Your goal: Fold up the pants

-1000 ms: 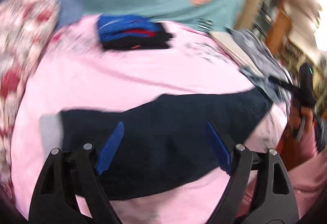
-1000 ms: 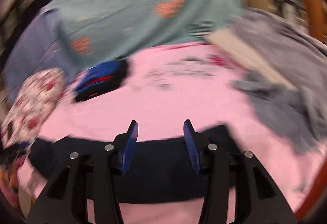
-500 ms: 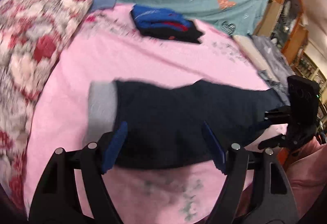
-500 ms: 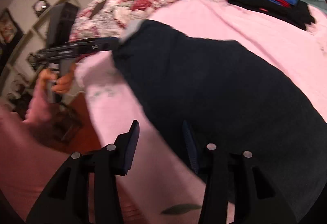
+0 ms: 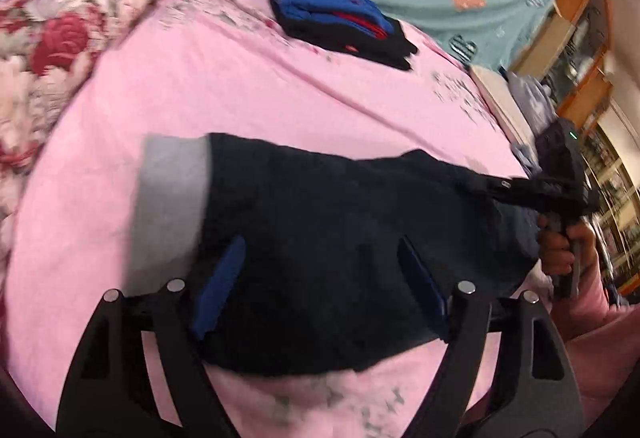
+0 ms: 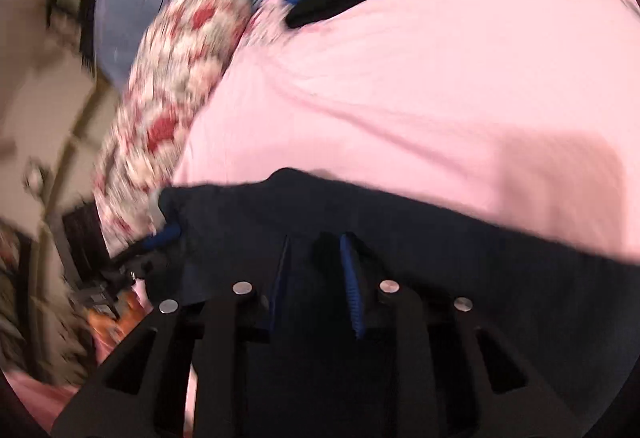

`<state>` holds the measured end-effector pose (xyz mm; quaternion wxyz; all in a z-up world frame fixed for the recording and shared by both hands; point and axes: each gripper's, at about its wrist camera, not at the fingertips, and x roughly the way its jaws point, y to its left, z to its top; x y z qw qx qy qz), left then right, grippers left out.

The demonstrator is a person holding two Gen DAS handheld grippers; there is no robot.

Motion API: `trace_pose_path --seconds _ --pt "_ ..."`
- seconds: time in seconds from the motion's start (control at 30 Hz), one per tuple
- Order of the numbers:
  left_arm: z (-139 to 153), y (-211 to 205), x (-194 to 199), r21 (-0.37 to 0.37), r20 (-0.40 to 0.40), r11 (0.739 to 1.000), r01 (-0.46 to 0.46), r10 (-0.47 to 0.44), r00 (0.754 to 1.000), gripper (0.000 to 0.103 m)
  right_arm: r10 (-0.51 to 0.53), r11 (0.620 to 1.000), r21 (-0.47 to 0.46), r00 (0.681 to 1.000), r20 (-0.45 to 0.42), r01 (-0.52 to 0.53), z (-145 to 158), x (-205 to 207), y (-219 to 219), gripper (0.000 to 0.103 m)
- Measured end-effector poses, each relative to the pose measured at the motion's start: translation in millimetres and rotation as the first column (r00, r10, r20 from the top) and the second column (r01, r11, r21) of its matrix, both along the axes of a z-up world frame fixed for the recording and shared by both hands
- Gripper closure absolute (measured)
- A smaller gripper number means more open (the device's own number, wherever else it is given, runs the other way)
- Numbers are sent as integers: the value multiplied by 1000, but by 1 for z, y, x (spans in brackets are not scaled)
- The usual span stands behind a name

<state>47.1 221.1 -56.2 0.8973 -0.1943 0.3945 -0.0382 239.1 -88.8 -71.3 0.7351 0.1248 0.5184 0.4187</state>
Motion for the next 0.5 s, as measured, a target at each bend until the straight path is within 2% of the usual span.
trace_pose_path --seconds 0.07,0.13,0.2,0.27,0.3,0.33,0.4,0.43,0.5 --pt "9 -7 -4 -43 26 999 11 -10 1000 15 33 999 33 997 77 -36 17 -21 -14 66" --pt "14 -28 -3 -50 37 996 73 -71 997 14 100 992 63 991 93 -106 20 -38 -12 65" --pt "9 -52 0 25 7 991 131 -132 991 14 145 989 23 984 99 -148 13 -58 -23 61" --pt "-9 -74 6 140 -84 976 165 -154 984 14 130 990 -65 988 87 -124 0 -69 -40 60" --pt "-14 -81 4 196 -96 965 171 -155 983 14 120 992 -44 989 85 -117 -4 -71 -53 61" --pt "-15 -94 -2 283 -94 941 183 -163 982 14 107 994 -7 991 79 -107 -4 -73 -68 61" --pt "-13 -104 -10 343 -115 918 199 -169 979 14 64 997 26 997 47 -66 -3 -74 -100 60" --pt "-9 -107 -14 356 -120 912 205 -172 978 14 20 1000 10 998 52 -20 0 -73 -118 59" --pt "1 -110 -13 338 -113 918 208 -179 977 14 -79 996 -32 991 109 83 10 -71 -150 59"
